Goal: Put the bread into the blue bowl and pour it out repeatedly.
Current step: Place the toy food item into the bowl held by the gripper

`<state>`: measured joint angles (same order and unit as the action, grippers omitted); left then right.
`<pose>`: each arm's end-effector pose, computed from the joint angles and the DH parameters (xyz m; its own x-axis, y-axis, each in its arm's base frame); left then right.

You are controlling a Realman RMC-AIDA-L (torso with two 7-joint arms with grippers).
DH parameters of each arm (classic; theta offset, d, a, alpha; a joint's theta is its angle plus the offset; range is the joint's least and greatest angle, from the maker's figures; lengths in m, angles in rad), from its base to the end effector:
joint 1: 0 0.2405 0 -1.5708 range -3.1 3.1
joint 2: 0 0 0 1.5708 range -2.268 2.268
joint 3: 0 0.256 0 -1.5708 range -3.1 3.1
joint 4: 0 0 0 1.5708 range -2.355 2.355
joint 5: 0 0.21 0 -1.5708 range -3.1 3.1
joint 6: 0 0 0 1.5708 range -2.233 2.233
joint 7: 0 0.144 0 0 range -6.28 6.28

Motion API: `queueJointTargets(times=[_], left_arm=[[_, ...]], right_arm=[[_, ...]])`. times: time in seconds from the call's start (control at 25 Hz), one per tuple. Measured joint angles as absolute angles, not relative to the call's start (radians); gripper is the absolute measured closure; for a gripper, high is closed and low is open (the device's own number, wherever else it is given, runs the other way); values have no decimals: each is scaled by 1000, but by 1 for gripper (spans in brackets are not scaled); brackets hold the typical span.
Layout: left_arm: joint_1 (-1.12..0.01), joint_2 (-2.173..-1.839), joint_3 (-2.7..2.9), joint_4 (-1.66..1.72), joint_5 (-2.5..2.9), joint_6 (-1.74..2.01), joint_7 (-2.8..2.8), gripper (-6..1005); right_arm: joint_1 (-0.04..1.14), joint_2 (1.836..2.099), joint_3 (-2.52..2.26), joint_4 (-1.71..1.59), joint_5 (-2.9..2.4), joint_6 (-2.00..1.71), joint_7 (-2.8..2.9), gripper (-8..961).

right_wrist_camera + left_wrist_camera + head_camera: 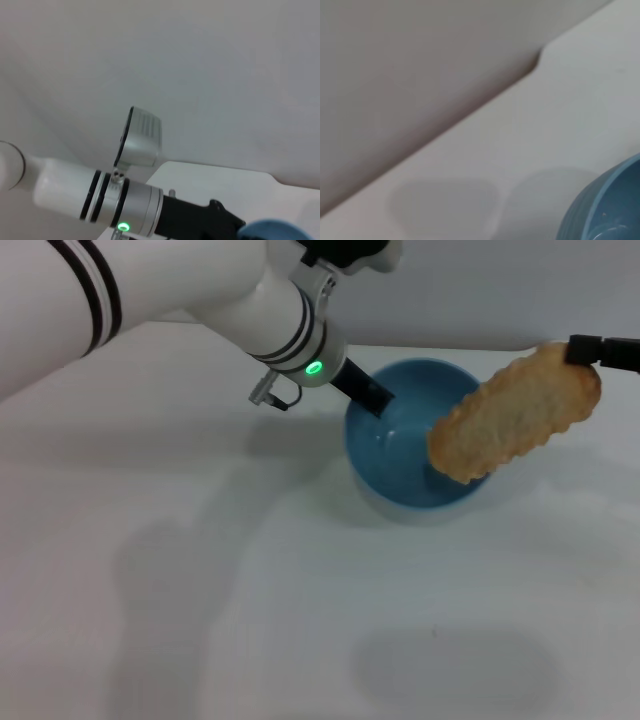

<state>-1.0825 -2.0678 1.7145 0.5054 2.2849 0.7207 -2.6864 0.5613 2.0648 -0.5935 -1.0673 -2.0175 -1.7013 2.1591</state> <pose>-0.1357 0.4437 -0.1037 0.7934 0.6087 0.0032 0.5158 -0.6696 -0.5344 0.2190 0.3548 0.0869 0.5251 -0.6331 -0.5687 -0.7646 -0.6444 0.0114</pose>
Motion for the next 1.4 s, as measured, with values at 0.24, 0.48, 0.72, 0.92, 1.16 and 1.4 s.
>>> queueJointTargets(times=[0.24,0.48,0.72,0.92,1.16,1.4], left_arm=[[-1078,-2077,1782,567,2206,778,-2684,999],[-1071,-2075,1830,592,2152,788,-2677,999],[-1060,-2074,1833,593,2151,786,-2676,1000],[-1050,-2071,1833,595,2150,779,-2675,1000],[-1047,-2070,1831,595,2149,772,-2674,1000],[-1041,-2066,1825,588,2152,760,-2674,1000]], right_arm=[[573,2064,-602,-966,-2014,-1634,2127,920],[592,2063,-602,-836,-2004,-1589,2064,922],[602,2058,-602,-727,-2023,-1553,2061,923],[589,2053,-592,-677,-2022,-1543,2067,916],[560,2050,-574,-676,-2013,-1538,2069,738],[508,2042,-549,-726,-1930,-1579,2071,590]])
